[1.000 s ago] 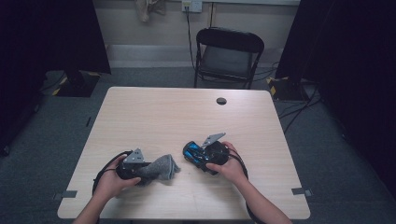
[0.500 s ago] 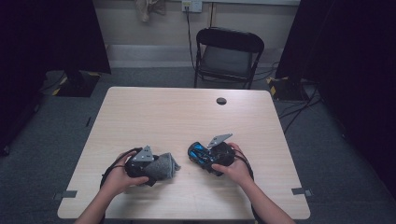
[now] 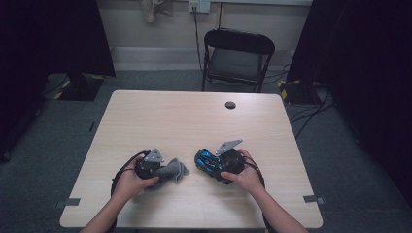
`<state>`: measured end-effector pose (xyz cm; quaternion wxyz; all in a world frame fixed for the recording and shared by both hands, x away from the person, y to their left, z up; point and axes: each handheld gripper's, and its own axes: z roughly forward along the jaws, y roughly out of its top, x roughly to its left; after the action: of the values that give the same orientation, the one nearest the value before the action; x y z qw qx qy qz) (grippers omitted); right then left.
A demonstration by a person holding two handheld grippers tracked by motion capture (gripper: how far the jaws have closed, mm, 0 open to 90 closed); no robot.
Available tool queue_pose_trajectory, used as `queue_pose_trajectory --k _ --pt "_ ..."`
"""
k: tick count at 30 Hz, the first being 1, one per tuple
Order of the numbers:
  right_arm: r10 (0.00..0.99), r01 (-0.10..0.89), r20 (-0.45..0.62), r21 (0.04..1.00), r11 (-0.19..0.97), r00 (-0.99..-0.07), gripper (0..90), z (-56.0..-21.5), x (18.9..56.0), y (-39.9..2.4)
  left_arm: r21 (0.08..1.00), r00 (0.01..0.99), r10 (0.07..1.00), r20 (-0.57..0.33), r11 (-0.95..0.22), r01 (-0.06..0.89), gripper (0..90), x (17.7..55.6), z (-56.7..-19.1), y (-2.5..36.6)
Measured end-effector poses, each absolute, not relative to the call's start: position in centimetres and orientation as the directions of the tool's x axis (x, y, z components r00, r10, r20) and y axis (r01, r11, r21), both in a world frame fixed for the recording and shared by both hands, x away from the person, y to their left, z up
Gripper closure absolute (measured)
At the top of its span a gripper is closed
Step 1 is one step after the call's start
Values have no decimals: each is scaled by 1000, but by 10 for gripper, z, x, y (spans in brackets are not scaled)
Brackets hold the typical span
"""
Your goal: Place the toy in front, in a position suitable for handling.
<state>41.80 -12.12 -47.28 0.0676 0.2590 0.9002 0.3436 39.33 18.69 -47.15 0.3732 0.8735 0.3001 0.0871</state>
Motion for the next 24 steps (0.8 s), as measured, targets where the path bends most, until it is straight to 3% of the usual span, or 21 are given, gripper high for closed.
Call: queue_pose_trajectory --k 6,15,24 --pt "488 395 58 673 625 -871 262 -463 416 -117 763 744 666 -59 -450 464 665 426 -451 175" --pt "482 387 66 694 607 -874 262 -456 416 -114 741 791 606 -83 -493 455 665 436 -470 135" --pt "501 403 62 683 609 -863 262 -457 420 -118 754 829 557 -55 -522 400 669 428 -462 131"
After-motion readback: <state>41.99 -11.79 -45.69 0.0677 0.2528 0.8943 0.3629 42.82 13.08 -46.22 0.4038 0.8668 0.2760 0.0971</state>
